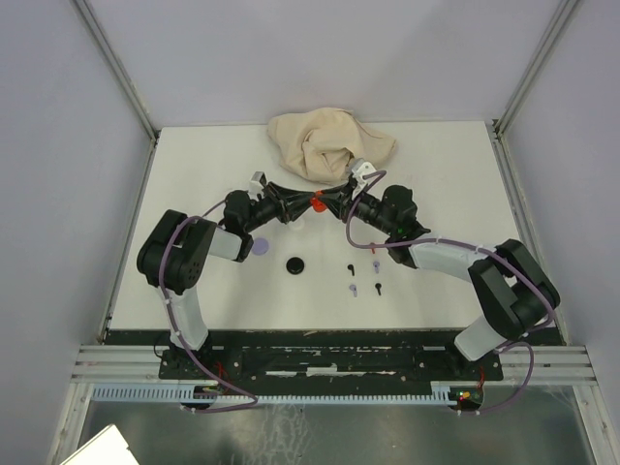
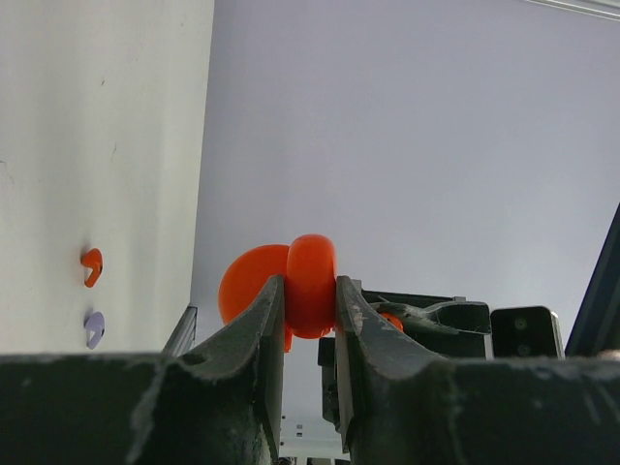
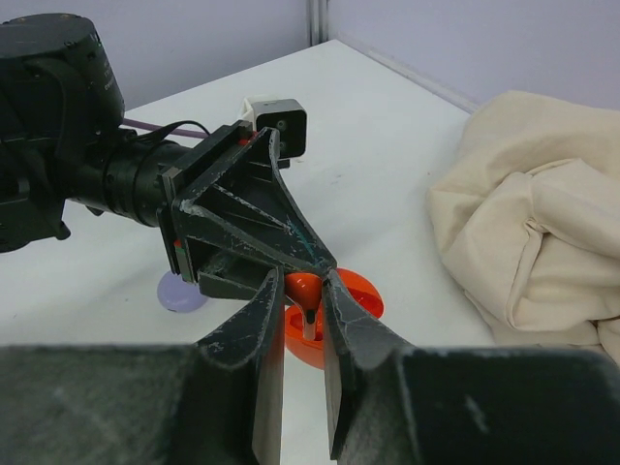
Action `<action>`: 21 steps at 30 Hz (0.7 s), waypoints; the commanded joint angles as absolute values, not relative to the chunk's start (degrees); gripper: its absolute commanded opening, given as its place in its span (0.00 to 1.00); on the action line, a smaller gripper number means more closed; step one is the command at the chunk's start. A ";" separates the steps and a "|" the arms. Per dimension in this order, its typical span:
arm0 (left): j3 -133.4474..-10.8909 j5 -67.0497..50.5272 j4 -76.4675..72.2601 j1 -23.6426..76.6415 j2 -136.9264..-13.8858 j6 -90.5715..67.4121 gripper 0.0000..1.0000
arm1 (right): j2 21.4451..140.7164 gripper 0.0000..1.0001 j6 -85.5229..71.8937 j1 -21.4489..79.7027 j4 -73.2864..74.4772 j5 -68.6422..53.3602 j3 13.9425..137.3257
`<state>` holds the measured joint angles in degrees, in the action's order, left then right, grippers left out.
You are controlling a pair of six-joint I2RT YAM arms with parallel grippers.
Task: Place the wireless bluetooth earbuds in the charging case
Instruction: Place the earbud in the charging case.
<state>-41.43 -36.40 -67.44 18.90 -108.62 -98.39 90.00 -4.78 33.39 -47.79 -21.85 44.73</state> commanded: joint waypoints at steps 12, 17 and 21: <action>-43.42 -37.35 -70.71 19.77 -106.38 -100.58 0.03 | 91.97 0.02 -3.87 34.18 -51.24 -23.20 45.23; -43.28 -37.38 -70.71 19.77 -105.75 -100.63 0.03 | 92.27 0.02 -3.66 34.20 -50.99 -22.79 45.18; -43.03 -37.52 -70.65 19.72 -105.18 -100.72 0.03 | 92.54 0.02 -3.19 34.25 -50.81 -22.42 45.00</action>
<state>-41.56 -36.53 -67.66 19.49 -108.05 -98.61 92.01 -3.99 33.98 -48.03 -22.22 44.73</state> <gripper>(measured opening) 0.297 0.240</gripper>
